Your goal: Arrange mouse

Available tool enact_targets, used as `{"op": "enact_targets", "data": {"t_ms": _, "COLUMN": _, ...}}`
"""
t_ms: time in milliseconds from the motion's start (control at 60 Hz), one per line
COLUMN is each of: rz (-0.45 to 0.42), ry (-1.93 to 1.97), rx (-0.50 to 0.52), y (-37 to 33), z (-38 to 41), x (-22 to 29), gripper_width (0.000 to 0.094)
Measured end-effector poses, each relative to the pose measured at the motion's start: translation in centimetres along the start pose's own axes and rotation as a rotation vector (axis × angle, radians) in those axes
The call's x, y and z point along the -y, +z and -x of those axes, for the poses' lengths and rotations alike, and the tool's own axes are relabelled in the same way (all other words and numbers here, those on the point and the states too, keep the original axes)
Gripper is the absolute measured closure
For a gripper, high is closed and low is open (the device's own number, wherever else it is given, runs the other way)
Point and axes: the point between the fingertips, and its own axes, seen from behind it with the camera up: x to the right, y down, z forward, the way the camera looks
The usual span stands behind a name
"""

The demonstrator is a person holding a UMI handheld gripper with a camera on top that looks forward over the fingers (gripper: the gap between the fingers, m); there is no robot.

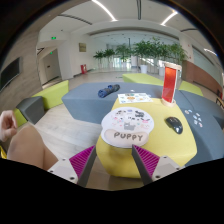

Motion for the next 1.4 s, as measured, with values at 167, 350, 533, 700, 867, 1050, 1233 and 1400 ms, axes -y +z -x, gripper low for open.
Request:
{"op": "enact_targets", "data": {"t_ms": 167, "rz": 0.015, "ry": 0.036, "rx": -0.013, "y": 0.3, "z": -2.7, "x": 0.1, "gripper_width": 0.0152}}
{"op": "enact_targets", "data": {"t_ms": 350, "rz": 0.008, "ry": 0.049, "rx": -0.152, "y": 1.2, "z": -12.3, "x": 2.2, "gripper_width": 0.0153}}
{"op": "enact_targets", "data": {"t_ms": 533, "rz": 0.006, "ry": 0.056, "rx": -0.279, "y": 4.1, "z": -22.1, "x": 2.9, "gripper_width": 0.0157}}
{"op": "enact_targets", "data": {"t_ms": 700, "rz": 0.032, "ry": 0.06, "rx": -0.322, "y": 8.8, "z": -27.2, "x": 2.8, "gripper_width": 0.0154}}
{"op": "enact_targets", "data": {"t_ms": 867, "rz": 0.023, "ry": 0.097, "rx": -0.306, "y": 13.2, "z": -29.3, "x": 3.8, "gripper_width": 0.0153}}
{"op": "enact_targets", "data": {"t_ms": 1050, "rz": -0.001, "ry": 0.169, "rx": -0.298, "y": 15.9, "z": -30.2, "x": 4.9, "gripper_width": 0.0366}}
{"op": "enact_targets", "data": {"t_ms": 1233, "rz": -0.002, "ry": 0.202, "rx": -0.346, "y": 15.8, "z": -30.6, "x": 4.7, "gripper_width": 0.0429}}
{"op": "enact_targets", "data": {"t_ms": 1400, "rz": -0.019, "ry": 0.253, "rx": -0.407, "y": 14.2, "z": -32.1, "x": 5.8, "gripper_width": 0.0509}}
